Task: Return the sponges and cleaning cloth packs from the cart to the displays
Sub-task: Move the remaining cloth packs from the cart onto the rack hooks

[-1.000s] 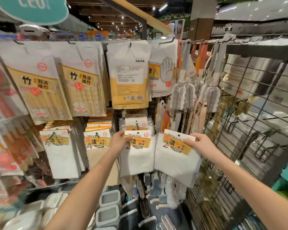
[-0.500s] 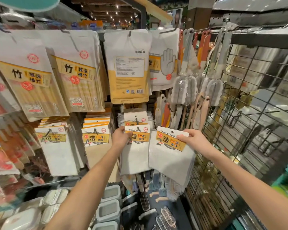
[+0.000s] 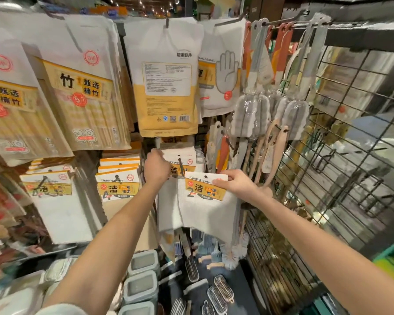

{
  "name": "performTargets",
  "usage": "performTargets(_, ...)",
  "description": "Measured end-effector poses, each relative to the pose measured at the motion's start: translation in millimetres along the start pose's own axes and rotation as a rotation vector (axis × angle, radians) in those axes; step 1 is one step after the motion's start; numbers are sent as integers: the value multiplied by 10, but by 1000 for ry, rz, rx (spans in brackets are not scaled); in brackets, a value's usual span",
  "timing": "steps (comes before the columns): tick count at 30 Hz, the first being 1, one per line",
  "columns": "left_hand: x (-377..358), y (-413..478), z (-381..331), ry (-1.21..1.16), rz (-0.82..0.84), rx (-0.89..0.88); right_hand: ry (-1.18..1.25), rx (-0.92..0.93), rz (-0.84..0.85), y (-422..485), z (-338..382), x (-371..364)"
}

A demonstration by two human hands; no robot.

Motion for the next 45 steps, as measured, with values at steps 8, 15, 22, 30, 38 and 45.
performTargets(8, 334, -235, -146, -239, 113, -211, 60, -3, 98, 281, 236, -488)
performTargets(15, 411, -312, 112, -315, 155, -186, 83, -1, 30, 431, 164, -561)
performTargets(22, 580, -417, 72, -414, 126, -145, -111, -74, -209, 739, 378, -498)
performTargets(30, 738, -515, 123, -444, 111, -123, -172, -231, -283, 918, 412, -445)
performTargets(38, 594, -763, -214, -462, 238, -173, -128, -128, -176, 296, 372, -221)
performTargets(45, 189, -1146, -636, -528, 459, -268, -90, -92, -263, -876, 269, -36)
Point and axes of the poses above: each hand's wrist, its own y-axis towards the middle knuckle, its own x-axis out of the back of the hand, z = x × y, the point moved 7 cm from there along y, towards the middle knuckle, and after that the axes turned 8 degrees about -x, right-handed, at the moved point
